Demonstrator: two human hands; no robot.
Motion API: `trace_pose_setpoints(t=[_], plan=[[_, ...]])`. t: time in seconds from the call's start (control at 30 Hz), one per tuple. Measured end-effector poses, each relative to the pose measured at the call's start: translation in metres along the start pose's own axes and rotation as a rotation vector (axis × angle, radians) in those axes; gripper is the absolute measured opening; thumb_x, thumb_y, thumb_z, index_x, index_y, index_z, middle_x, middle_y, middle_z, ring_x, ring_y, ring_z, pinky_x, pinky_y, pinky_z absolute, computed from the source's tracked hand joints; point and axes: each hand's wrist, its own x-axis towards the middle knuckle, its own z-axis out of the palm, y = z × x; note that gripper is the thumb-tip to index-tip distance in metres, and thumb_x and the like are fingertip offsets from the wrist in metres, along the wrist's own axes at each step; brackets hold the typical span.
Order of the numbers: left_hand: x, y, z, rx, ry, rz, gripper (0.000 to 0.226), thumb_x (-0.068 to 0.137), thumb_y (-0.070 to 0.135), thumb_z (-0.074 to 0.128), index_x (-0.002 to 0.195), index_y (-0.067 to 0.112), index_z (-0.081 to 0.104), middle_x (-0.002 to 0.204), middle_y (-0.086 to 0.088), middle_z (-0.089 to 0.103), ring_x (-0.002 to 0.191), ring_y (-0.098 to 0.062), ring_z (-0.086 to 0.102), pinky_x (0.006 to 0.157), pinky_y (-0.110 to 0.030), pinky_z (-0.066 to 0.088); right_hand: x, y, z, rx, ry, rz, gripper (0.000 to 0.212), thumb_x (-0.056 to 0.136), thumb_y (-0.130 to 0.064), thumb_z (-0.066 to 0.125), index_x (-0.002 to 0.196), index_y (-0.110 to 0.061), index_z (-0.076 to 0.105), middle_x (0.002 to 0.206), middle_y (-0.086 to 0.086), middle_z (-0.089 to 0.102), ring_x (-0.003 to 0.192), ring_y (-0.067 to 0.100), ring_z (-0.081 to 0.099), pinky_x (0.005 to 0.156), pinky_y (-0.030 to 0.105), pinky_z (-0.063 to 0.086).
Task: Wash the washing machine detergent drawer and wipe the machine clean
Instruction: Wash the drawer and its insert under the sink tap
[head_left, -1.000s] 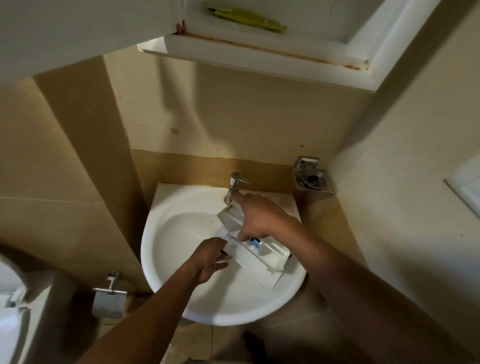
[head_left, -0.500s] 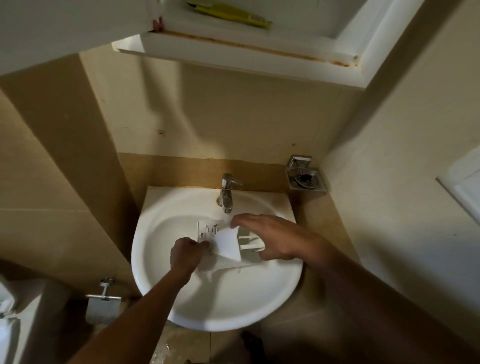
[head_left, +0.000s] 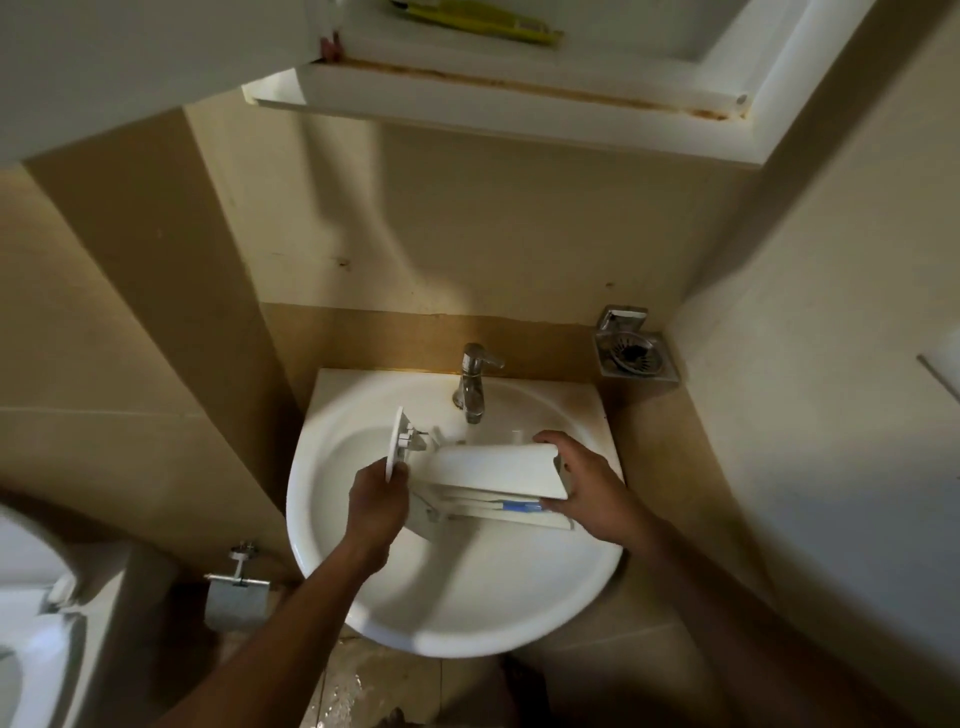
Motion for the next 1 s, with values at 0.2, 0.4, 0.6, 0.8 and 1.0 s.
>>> trace_pose_setpoints(t=[0.2,0.4,0.6,0.8,1.0], plan=[[-0.020,0.013,0.005,0.198,0.222,0.224,0.024,0.102,0.009,0.043,0.109,0.013,0.066,0.087,-0.005,0.070,0.078,-0.027,0.065,0.070,-0.032,0.046,0.021,-0.004,-0.002,-0.229,-0.195,0.125,0.075,0.092,0.006,0.047,0.153,-0.033,0.026,0.106,0.003,0.057,0.084,0.017,0.056,0.061,0.021,0.040],[-0.054,-0.022,0.012,0.174,0.298,0.426,0.044,0.100,0.000,0.048,0.141,0.011,0.055,0.108,-0.012,0.074,0.086,-0.030,0.069,0.079,-0.035,0.055,0.024,0.003,0.003,0.370,-0.082,0.540,0.026,0.092,-0.007,0.052,0.115,-0.005,0.064,0.106,0.014,0.063,0.084,0.033,0.065,0.064,0.035,0.054],[-0.080,-0.053,0.017,0.139,0.206,0.454,0.050,0.100,0.013,0.047,0.150,0.017,0.043,0.137,0.001,0.061,0.110,-0.011,0.062,0.091,-0.001,0.040,0.002,0.000,0.064,0.642,0.114,0.686,0.062,0.071,-0.056,0.079,0.102,-0.004,0.065,0.102,0.004,0.071,0.087,0.020,0.068,0.066,0.027,0.052],[-0.096,-0.042,0.009,-0.294,-0.046,0.117,0.069,0.080,0.080,0.053,0.132,0.035,0.060,0.127,0.007,0.068,0.120,-0.010,0.062,0.101,-0.040,0.050,0.001,0.004,0.046,0.645,0.216,0.396,0.050,0.071,-0.025,0.087,0.112,-0.026,0.059,0.115,-0.007,0.064,0.115,0.014,0.058,0.097,0.035,0.050],[-0.073,-0.018,0.016,-0.395,0.019,-0.170,0.020,0.098,0.018,0.060,0.107,0.009,0.075,0.090,-0.012,0.078,0.085,-0.034,0.075,0.077,-0.048,0.060,-0.007,0.026,0.045,0.650,0.185,0.244,0.054,0.074,-0.024,0.082,0.121,-0.037,0.058,0.127,-0.009,0.063,0.121,0.007,0.057,0.101,0.032,0.049]])
